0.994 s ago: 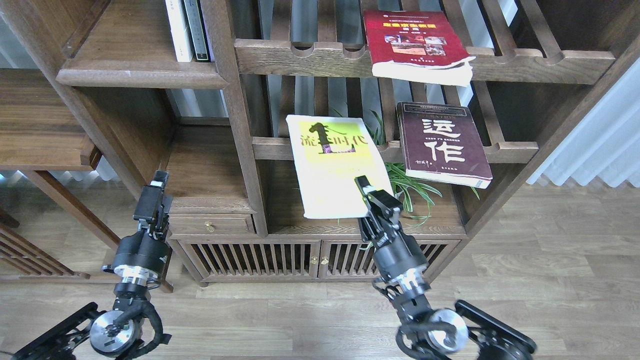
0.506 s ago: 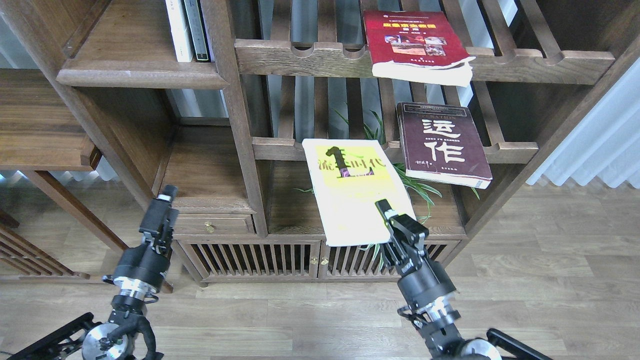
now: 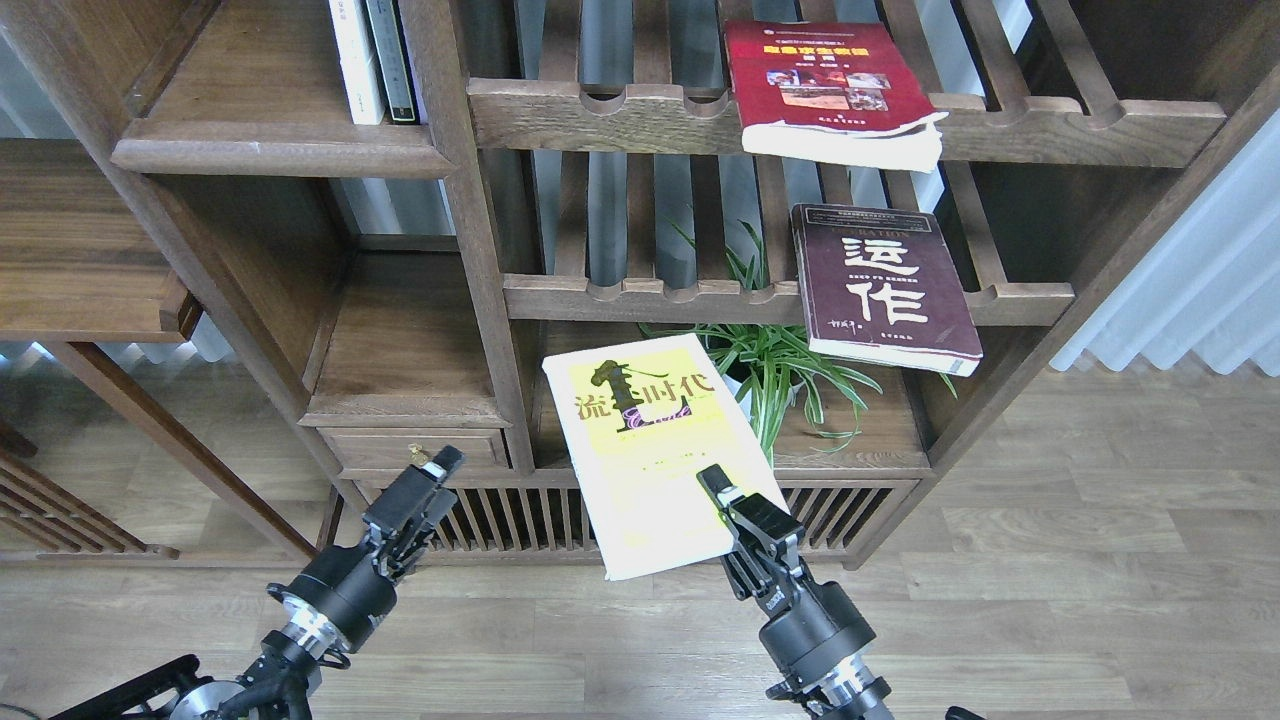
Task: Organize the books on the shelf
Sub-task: 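Pinch the yellow-green book between both grippers and lift it, then raise the yellow-green book with the left gripper toward the top shelf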
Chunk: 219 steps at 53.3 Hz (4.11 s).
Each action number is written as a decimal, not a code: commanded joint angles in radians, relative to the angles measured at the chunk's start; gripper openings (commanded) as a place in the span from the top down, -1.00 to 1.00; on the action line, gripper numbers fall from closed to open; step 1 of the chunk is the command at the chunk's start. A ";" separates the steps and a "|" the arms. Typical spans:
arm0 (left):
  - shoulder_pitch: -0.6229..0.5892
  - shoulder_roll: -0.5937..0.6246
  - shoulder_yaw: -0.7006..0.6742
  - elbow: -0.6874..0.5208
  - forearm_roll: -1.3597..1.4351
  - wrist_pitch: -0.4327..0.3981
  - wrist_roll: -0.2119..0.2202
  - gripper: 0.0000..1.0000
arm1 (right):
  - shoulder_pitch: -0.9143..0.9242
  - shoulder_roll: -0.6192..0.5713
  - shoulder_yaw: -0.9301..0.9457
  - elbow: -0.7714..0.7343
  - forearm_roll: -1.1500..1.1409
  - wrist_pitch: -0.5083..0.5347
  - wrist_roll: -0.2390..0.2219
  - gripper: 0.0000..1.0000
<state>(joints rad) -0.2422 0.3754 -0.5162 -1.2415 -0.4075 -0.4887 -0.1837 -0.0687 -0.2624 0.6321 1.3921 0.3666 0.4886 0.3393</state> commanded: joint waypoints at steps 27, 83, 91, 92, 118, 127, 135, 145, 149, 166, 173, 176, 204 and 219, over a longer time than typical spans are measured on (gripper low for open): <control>-0.034 0.019 0.058 -0.069 -0.001 0.000 0.007 -0.74 | 0.055 0.051 -0.107 -0.087 -0.006 0.000 -0.037 0.84; -0.152 0.048 0.220 -0.067 -0.083 0.000 0.007 -0.60 | 0.112 0.144 -0.143 -0.130 0.000 0.000 -0.037 0.87; -0.158 0.045 0.222 -0.067 -0.085 0.000 0.007 -0.44 | 0.112 0.149 -0.144 -0.131 -0.002 0.000 -0.039 0.87; -0.158 0.045 0.222 -0.067 -0.085 0.000 0.007 -0.41 | 0.112 0.149 -0.144 -0.131 -0.003 0.000 -0.039 0.87; -0.170 0.034 0.235 -0.067 -0.085 0.000 -0.003 0.70 | 0.113 0.150 -0.144 -0.133 -0.006 0.000 -0.039 0.87; -0.170 0.034 0.237 -0.067 -0.083 0.000 -0.005 0.86 | 0.113 0.150 -0.144 -0.134 -0.008 0.000 -0.039 0.87; -0.172 0.023 0.237 -0.069 -0.077 0.000 -0.005 0.87 | 0.115 0.150 -0.130 -0.145 -0.008 0.000 -0.039 0.87; -0.172 0.020 0.237 -0.067 -0.076 0.000 -0.005 0.87 | 0.113 0.147 -0.127 -0.146 -0.006 0.000 -0.039 0.86; -0.174 0.019 0.235 -0.065 -0.076 0.000 -0.008 0.87 | 0.113 0.149 -0.129 -0.146 -0.006 0.000 -0.039 0.80; -0.170 0.022 0.228 -0.058 -0.074 0.000 -0.010 0.86 | 0.112 0.150 -0.141 -0.146 -0.008 0.000 -0.037 -0.21; -0.169 0.022 0.226 -0.052 -0.076 0.000 -0.010 0.86 | 0.113 0.149 -0.129 -0.146 -0.008 0.000 -0.039 -0.56; -0.169 0.023 0.226 -0.052 -0.076 0.000 -0.010 0.86 | 0.112 0.149 -0.123 -0.146 -0.008 0.000 -0.037 -0.66; -0.167 0.065 0.212 -0.076 -0.030 0.000 -0.008 0.94 | 0.102 0.149 0.031 -0.315 0.002 0.000 -0.034 -0.89; -0.172 0.134 0.136 -0.116 0.110 0.000 0.000 0.95 | 0.086 0.147 0.051 -0.337 -0.003 0.000 -0.032 -0.89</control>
<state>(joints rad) -0.4136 0.4810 -0.3526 -1.3502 -0.3450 -0.4886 -0.1906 0.0188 -0.1155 0.6816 1.0658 0.3659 0.4887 0.3067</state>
